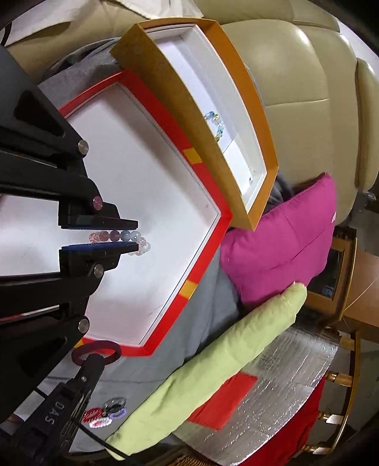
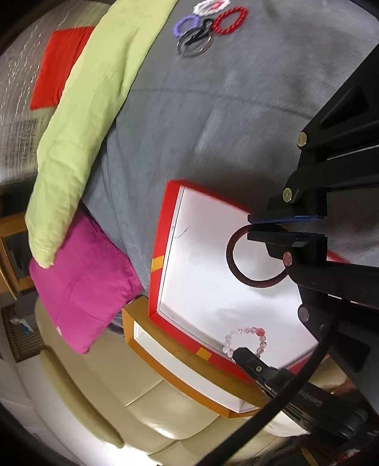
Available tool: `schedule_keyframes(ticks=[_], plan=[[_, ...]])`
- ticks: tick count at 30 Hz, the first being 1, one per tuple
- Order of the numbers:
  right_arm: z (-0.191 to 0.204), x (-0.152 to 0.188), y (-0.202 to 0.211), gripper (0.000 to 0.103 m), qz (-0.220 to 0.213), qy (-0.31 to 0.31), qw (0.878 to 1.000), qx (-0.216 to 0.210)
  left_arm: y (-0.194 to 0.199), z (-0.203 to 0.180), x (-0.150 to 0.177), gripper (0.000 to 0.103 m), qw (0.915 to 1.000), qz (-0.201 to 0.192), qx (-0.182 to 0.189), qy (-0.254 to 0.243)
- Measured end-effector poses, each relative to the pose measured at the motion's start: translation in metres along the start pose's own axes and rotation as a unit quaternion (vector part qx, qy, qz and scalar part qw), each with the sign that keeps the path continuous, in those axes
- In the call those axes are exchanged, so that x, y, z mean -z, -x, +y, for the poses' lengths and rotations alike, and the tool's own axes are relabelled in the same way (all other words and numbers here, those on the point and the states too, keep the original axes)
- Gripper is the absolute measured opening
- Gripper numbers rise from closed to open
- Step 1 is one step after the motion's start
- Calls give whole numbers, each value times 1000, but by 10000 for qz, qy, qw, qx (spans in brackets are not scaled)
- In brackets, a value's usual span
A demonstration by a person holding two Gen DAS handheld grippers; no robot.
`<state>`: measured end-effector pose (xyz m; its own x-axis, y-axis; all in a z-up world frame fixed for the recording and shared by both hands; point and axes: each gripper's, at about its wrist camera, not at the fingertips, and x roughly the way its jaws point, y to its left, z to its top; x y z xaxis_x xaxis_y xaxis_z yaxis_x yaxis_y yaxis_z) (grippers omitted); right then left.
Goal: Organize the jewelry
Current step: 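Open the left tool to drop the pink bracelet while the right tool drops the maroon bangle, then move both open tools back to the remaining bracelets on the bed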
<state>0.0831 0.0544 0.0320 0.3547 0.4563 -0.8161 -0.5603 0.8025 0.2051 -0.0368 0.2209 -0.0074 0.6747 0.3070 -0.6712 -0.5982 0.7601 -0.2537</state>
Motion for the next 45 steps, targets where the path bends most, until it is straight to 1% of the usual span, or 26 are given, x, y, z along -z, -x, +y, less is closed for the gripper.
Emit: schedule_keyframes(ticks=[4, 13, 20, 27, 29, 30, 31, 32, 33, 34, 35, 36, 37, 39, 40, 42, 45], plan=[[9, -8, -16, 5, 62, 102, 9999, 29, -7, 3, -3, 8, 9999, 31, -128, 40], [14, -10, -41, 5, 248, 169, 9995, 94, -17, 5, -1, 8, 9994, 188, -257, 130], [13, -10, -45, 6, 277, 179, 9994, 115, -15, 5, -1, 8, 9992, 150, -310, 185], [13, -9, -45, 10, 286, 198, 9994, 90, -14, 7, -2, 9, 9989, 120, -357, 261], [13, -8, -42, 10, 253, 201, 9994, 92, -13, 7, -2, 11, 9989, 98, -371, 252], [12, -8, -40, 10, 232, 190, 9995, 97, -13, 7, -2, 18, 9990, 90, -368, 251], [11, -8, -38, 11, 201, 176, 9996, 94, -12, 7, -2, 29, 9989, 75, -378, 257], [9, -8, -34, 11, 157, 141, 9997, 99, -11, 8, -2, 35, 9988, 57, -394, 269], [8, -8, -32, 17, 128, 121, 9998, 102, -10, 8, -2, 48, 9986, 22, -424, 300], [6, -8, -27, 23, 68, 110, 9999, 53, -8, 9, -3, 57, 9984, -29, -457, 339], [4, -7, -20, 25, -20, 113, 9999, 25, -7, 10, -3, 58, 9982, -70, -467, 361], [2, -6, -15, 39, -61, 114, 9999, 113, -5, 10, -4, 59, 9981, -133, -470, 383], [0, -4, -8, 65, -154, 109, 9995, 239, -3, 10, -4, 59, 9979, -195, -479, 387], [-9, 4, 14, 85, -552, 32, 9980, 304, 0, 10, -4, 60, 9976, -277, -506, 383], [-16, 8, 23, 85, -660, -38, 9974, 303, 2, 9, -4, 61, 9974, -337, -518, 383], [-31, 16, 35, 85, -720, -163, 9967, 323, 8, 6, -4, 62, 9968, -483, -509, 381], [-67, 37, 48, 86, -729, -446, 9949, 542, 18, -3, -2, 66, 9957, -766, -450, 263]])
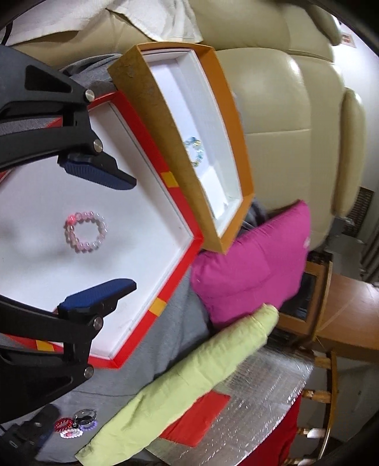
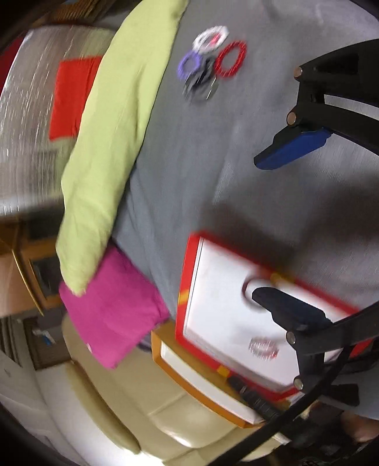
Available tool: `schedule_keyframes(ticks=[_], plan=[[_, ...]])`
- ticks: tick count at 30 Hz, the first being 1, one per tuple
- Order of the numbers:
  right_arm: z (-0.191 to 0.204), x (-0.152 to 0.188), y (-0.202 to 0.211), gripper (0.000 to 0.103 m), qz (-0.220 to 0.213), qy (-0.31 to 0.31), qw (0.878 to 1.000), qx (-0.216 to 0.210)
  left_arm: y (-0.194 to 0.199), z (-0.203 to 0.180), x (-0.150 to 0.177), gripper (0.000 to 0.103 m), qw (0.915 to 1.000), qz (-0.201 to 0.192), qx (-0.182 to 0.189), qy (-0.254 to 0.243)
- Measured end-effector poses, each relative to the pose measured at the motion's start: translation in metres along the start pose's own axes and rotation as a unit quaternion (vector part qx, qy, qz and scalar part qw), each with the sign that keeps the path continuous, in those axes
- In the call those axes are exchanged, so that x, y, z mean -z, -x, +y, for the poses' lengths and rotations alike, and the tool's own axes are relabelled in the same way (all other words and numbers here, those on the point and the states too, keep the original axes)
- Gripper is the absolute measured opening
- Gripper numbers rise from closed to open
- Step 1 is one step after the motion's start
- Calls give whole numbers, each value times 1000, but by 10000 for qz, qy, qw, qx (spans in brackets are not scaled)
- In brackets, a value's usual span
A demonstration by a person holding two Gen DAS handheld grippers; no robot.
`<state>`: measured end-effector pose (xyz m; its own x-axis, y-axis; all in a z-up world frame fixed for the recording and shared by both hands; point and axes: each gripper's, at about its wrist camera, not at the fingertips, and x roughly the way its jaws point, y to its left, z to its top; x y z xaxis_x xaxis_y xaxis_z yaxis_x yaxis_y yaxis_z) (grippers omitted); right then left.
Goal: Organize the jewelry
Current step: 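Move both open tools back to the remaining bracelets on the bed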
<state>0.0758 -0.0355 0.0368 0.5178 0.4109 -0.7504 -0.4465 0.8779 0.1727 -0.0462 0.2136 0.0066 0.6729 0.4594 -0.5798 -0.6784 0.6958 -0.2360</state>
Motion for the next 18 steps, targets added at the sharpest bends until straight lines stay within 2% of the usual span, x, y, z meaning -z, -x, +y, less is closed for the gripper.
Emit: schedule_keyframes(ticks=[5, 8, 10, 14, 18], plan=[[-76, 34, 2, 86, 280, -705, 9963, 405, 19, -31, 7, 69, 9976, -415, 320, -450], [-116, 49, 8, 86, 369, -1175, 9906, 599, 29, -56, 16, 70, 9935, -537, 581, -818], [-136, 53, 16, 86, 307, -1500, 9865, 579, 35, -76, 25, 72, 9885, -578, 805, -1140], [-154, 58, 30, 87, 58, -1885, 9807, 513, 41, -111, 43, 72, 9762, -369, 1332, -1669], [-153, 60, 30, 87, 65, -2030, 9784, 388, 44, -140, 61, 72, 9632, -82, 1767, -2025]])
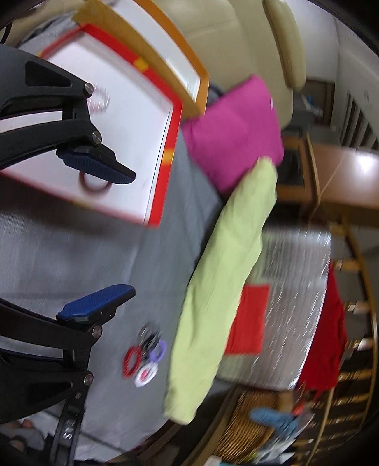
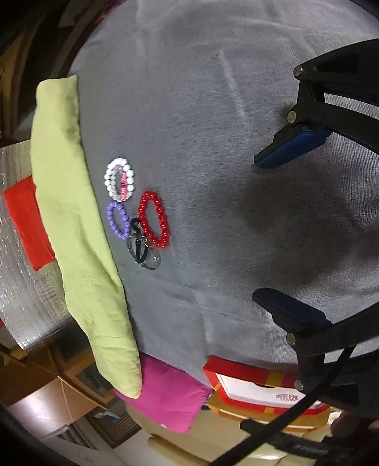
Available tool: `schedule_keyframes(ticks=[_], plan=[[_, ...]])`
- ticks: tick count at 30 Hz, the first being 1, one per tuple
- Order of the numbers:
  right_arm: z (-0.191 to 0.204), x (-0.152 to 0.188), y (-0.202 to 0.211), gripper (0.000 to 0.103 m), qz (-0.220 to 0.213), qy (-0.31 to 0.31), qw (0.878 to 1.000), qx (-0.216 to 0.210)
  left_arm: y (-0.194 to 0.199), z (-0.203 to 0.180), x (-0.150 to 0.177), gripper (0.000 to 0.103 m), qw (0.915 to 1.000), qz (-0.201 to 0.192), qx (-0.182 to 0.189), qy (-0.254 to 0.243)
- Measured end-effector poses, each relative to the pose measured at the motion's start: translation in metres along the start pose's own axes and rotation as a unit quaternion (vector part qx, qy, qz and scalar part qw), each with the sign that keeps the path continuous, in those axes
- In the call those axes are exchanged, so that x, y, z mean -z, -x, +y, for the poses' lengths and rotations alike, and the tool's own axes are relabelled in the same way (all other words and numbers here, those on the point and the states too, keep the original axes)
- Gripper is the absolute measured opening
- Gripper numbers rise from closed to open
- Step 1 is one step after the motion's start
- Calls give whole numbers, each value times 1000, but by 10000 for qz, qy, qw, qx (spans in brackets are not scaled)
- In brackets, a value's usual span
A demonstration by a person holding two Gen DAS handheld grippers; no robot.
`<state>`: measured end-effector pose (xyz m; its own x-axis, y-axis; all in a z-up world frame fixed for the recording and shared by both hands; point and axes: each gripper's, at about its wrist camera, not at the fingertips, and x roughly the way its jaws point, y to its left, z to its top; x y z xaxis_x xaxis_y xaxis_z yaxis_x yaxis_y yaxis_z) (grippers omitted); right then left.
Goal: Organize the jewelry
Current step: 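Move both open tools back to the remaining bracelets on the bed, then grasp the red bead bracelet with the right tool while the left tool grasps the silver bangle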
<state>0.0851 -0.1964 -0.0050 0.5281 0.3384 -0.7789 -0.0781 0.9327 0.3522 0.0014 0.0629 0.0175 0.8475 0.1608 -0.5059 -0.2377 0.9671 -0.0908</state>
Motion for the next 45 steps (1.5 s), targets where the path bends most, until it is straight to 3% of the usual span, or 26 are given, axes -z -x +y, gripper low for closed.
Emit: schedule_keyframes(ticks=[3, 7, 14, 16, 18, 20, 24, 28, 31, 37, 38, 42, 45], plan=[[0, -1, 4, 87, -112, 6, 9999, -10, -5, -20, 8, 73, 9993, 238, 210, -191], [-7, -2, 2, 87, -140, -154, 9998, -10, -28, -33, 20, 73, 9925, 1065, 569, -213], [-10, -1, 4, 87, -179, -256, 9994, -121, -62, -42, 49, 73, 9733, 2226, 440, -341], [-10, -2, 4, 87, -171, -279, 9994, -149, -58, -48, 53, 84, 9754, 2092, 382, -574], [-12, -2, 5, 87, -179, -328, 9991, -185, -57, -54, 58, 88, 9742, 2100, 329, -757], [-14, -2, 7, 87, -213, -382, 9988, -198, -55, -58, 62, 89, 9753, 2014, 244, -871], [-22, -4, 10, 87, -257, -554, 9979, -214, -53, -55, 65, 92, 9783, 1968, 308, -567], [-30, -9, 9, 87, -192, -735, 9969, -190, -55, -60, 64, 99, 9740, 2030, 192, -988], [-30, -18, 6, 87, -93, -678, 9976, -125, -61, -54, 62, 103, 9695, 2274, 248, -877], [-28, -59, -12, 86, 29, -434, 9989, 185, -62, -55, 60, 103, 9674, 2358, 168, -909], [-29, -67, -17, 85, 75, -437, 9987, 246, -61, -56, 59, 103, 9675, 2351, 166, -914], [-27, -100, -44, 63, 376, -315, 9972, 563, -61, -53, 56, 103, 9689, 2318, 187, -842], [-22, -116, -72, 58, 643, -98, 9940, 885, -64, -53, 55, 102, 9682, 2372, 230, -761]])
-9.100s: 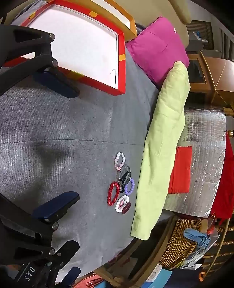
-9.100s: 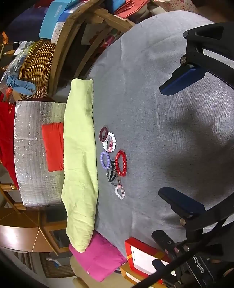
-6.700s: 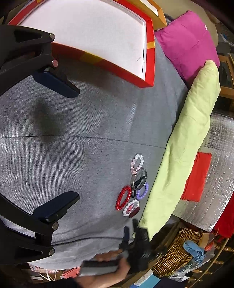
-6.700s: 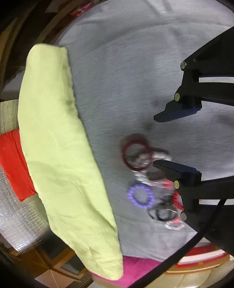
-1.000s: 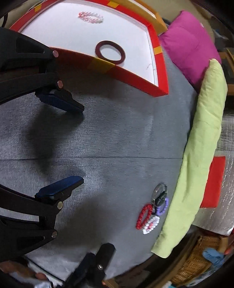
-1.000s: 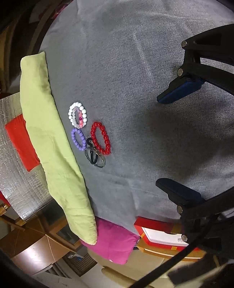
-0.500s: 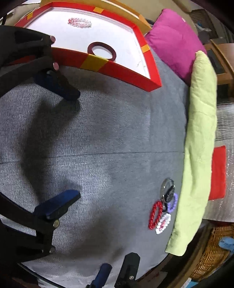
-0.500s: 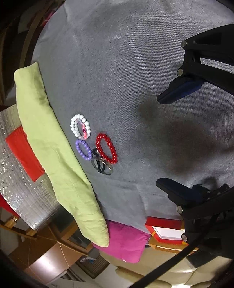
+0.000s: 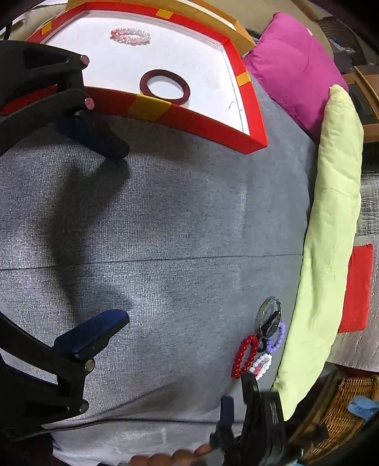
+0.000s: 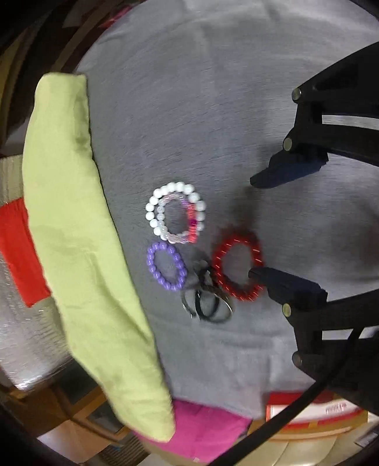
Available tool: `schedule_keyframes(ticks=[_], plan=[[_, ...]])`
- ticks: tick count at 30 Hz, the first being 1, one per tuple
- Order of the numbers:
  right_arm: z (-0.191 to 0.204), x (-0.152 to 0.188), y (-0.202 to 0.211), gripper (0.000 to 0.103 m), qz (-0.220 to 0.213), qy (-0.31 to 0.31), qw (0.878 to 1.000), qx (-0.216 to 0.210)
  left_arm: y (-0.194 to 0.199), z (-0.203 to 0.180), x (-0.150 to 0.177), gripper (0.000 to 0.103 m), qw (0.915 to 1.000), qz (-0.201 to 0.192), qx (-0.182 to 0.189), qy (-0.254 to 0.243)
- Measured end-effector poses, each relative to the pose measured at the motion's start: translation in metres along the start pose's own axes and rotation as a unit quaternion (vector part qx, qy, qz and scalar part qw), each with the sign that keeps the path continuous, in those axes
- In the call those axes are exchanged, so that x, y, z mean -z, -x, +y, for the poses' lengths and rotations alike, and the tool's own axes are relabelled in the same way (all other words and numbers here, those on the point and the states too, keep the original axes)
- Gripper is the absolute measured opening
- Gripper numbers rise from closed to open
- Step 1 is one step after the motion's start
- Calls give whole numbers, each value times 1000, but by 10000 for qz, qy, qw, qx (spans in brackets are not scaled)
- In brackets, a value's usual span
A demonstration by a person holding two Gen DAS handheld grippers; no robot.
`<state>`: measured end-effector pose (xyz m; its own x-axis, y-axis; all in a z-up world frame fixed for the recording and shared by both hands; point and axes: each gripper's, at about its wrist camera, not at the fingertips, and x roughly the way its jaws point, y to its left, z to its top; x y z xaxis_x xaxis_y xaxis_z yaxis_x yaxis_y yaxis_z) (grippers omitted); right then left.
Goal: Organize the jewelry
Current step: 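Grasp the red bead bracelet with the right tool while the left tool grasps the silver bangle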
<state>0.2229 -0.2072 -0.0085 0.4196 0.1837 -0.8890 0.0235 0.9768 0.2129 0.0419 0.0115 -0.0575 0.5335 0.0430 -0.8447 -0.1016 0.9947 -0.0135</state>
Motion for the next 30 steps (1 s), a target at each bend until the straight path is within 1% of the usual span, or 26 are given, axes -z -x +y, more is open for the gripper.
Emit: schedule_keyframes(ticks=[2, 3, 4, 5, 6, 7, 8, 10, 13, 14, 17, 19, 21, 22, 24, 26, 28, 30], plan=[[6, -4, -7, 56, 9, 148, 9998, 147, -1, 0, 0, 102, 10000, 24, 8, 4], [12, -4, -9, 49, -18, 327, 9991, 265, -1, -1, 0, 102, 10000, 16, 3, -10], [18, -3, -11, 32, -3, 551, 9978, 370, -1, -1, -1, 102, 10000, 12, 14, -19], [23, 0, -13, 27, 2, 741, 9962, 463, 0, -2, -1, 102, 10000, 8, 38, -35], [24, 1, -12, 24, -11, 792, 9956, 492, 0, -3, -1, 102, 10000, 4, 47, -55], [22, 2, -11, 16, -3, 792, 9957, 485, 0, -4, -1, 102, 10000, -6, 49, -76], [18, 3, -9, 11, 16, 704, 9967, 403, 1, -5, 0, 102, 9999, -30, 44, -120], [5, 7, -1, 10, 32, 393, 9992, 38, 6, -8, 1, 102, 9997, -143, 1, -206], [-17, 21, 13, 10, -81, -69, 9988, -485, 14, -10, 1, 102, 9989, -366, -73, -271], [-24, 29, 18, 10, -119, -273, 9969, -722, 15, -10, 0, 102, 9987, -417, -85, -272], [-36, 52, 28, 10, -182, -691, 9901, -1206, 22, -9, -2, 102, 9976, -627, -88, -269], [-42, 65, 33, 10, -206, -934, 9839, -1508, 26, -9, -8, 102, 9971, -740, 0, -196], [-42, 69, 38, 10, -298, -956, 9824, -1574, 25, -10, -18, 102, 9966, -791, 191, -118], [-39, 71, 40, 10, -321, -909, 9830, -1566, 24, -11, -28, 102, 9964, -783, 329, 1], [-37, 72, 37, 10, -342, -809, 9853, -1469, 18, -14, -49, 102, 9962, -708, 457, 223], [-38, 72, 28, 10, -225, -878, 9840, -1532, 8, -17, -72, 97, 9957, -598, 540, 446], [-40, 66, 22, 10, -194, -955, 9827, -1578, -7, -24, -97, 80, 9961, -448, 477, 586], [-44, 64, 22, 10, -191, -1018, 9808, -1650, -20, -30, -114, 72, 9966, -263, 424, 651]])
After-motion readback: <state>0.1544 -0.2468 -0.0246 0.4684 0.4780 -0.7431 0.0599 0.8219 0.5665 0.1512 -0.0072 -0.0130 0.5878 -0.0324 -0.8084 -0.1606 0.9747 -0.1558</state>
